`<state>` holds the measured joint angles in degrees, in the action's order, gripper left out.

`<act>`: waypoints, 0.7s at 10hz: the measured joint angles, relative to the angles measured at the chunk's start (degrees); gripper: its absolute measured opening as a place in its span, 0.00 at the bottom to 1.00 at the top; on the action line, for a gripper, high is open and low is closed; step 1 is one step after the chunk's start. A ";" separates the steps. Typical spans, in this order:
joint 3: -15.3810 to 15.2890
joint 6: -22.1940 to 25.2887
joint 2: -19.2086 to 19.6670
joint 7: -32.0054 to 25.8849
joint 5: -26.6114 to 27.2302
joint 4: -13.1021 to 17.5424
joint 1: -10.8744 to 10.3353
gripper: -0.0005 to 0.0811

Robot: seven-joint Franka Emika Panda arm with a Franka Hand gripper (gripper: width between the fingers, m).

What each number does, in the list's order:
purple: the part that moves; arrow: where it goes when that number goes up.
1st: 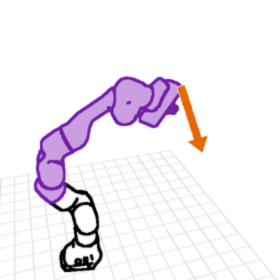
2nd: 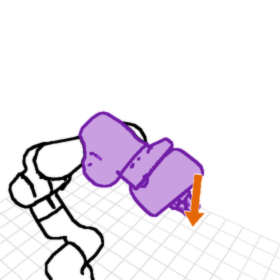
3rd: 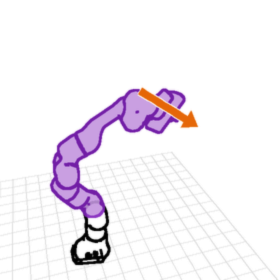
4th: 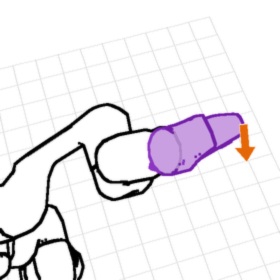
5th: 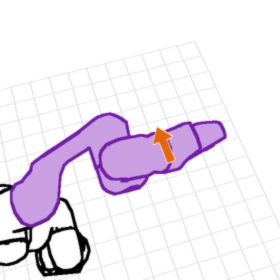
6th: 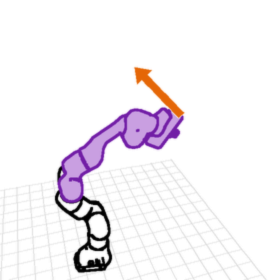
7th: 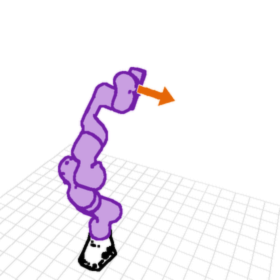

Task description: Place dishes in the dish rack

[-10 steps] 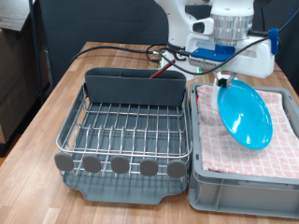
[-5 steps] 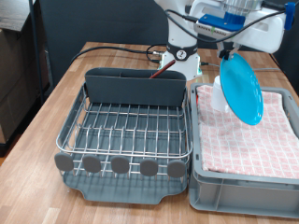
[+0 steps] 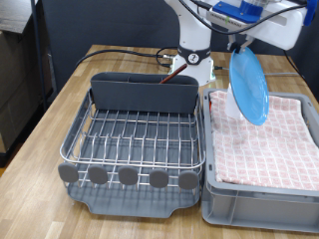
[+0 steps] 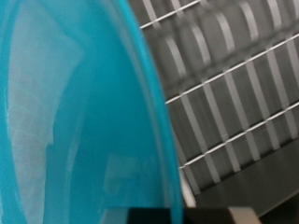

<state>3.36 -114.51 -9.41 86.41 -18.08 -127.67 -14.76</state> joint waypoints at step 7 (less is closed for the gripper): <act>5.76 0.95 -1.22 -20.03 -14.55 0.43 3.93 0.03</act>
<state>9.12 -113.56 -10.63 66.38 -32.63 -127.23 -10.83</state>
